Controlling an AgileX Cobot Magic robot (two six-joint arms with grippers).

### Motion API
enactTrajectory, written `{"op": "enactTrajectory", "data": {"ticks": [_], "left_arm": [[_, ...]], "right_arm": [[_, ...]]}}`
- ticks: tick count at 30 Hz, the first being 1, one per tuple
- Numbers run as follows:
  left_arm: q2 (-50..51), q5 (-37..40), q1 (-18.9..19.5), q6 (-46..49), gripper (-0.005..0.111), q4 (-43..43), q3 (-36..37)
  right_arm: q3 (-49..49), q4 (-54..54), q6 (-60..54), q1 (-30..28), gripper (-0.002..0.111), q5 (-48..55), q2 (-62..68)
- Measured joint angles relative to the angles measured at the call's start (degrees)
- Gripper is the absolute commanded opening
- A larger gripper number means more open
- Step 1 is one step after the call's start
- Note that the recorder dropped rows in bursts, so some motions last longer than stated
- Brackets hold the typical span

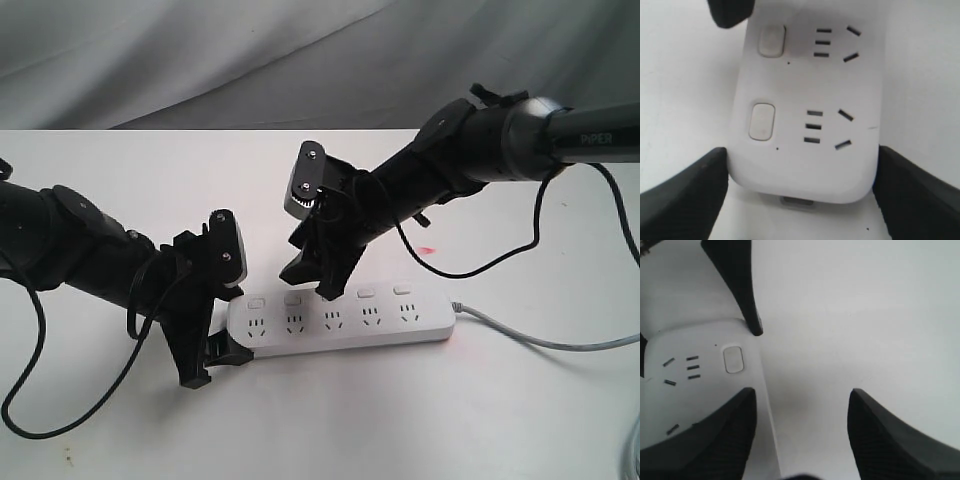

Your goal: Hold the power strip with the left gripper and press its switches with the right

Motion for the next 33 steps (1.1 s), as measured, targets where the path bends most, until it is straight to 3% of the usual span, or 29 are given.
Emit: {"op": "enactTrajectory", "data": {"ticks": [33], "left_arm": [[0.00,0.00,0.00,0.00,0.056,0.00,0.00]], "right_arm": [[2.17,1.87,0.49,1.28,0.051,-2.67,1.48]]}}
